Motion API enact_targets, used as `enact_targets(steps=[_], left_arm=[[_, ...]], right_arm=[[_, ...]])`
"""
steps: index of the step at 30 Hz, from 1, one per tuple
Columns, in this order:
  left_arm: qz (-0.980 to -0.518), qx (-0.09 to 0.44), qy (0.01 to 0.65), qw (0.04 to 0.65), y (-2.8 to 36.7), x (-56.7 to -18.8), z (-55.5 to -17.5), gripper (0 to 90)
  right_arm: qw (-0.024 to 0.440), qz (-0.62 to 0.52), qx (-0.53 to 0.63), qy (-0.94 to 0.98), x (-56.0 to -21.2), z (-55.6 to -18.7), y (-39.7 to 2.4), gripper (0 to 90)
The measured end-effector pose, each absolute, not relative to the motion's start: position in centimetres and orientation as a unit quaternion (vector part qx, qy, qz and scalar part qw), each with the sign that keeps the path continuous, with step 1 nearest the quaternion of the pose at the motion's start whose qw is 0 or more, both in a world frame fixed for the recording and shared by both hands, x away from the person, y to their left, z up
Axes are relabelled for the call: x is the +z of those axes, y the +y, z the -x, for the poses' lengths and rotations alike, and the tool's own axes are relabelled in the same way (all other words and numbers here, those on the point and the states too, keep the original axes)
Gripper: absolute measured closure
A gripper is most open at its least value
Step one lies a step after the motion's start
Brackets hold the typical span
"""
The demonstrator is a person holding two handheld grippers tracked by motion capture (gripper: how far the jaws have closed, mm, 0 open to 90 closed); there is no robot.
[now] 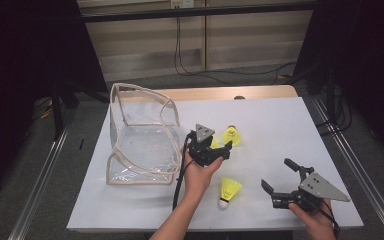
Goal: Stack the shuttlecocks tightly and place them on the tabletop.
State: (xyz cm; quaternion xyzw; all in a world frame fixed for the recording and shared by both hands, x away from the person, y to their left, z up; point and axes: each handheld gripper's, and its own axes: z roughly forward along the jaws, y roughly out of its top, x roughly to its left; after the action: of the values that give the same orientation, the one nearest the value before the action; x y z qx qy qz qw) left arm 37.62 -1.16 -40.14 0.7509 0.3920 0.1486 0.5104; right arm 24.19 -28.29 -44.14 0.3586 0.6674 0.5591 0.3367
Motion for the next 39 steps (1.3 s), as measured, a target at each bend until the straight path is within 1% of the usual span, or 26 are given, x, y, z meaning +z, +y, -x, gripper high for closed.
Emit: enact_targets(steps=[2,6,18,23,39], left_arm=[[-0.752,0.144,0.392,0.509,-1.1,-40.3,-37.4,22.8],[-0.754,0.139,0.390,0.510,-1.0,-40.6,-37.0,17.9],[-0.762,0.122,0.369,0.518,-0.5,-40.6,-35.6,12.1],[-0.762,0.123,0.361,0.522,-0.3,-40.4,-34.9,9.5],[-0.776,0.090,0.333,0.528,0.5,-40.9,-32.9,5.7]], right_arm=[[0.336,-0.360,0.559,0.668,-44.2,-24.2,-28.3,1.3],[0.338,-0.359,0.558,0.667,-44.1,-24.2,-28.3,1.3],[0.337,-0.359,0.558,0.668,-44.1,-24.2,-28.3,1.3],[0.335,-0.361,0.559,0.668,-44.2,-24.2,-28.3,1.3],[0.336,-0.360,0.558,0.668,-44.2,-24.2,-28.3,1.3]])
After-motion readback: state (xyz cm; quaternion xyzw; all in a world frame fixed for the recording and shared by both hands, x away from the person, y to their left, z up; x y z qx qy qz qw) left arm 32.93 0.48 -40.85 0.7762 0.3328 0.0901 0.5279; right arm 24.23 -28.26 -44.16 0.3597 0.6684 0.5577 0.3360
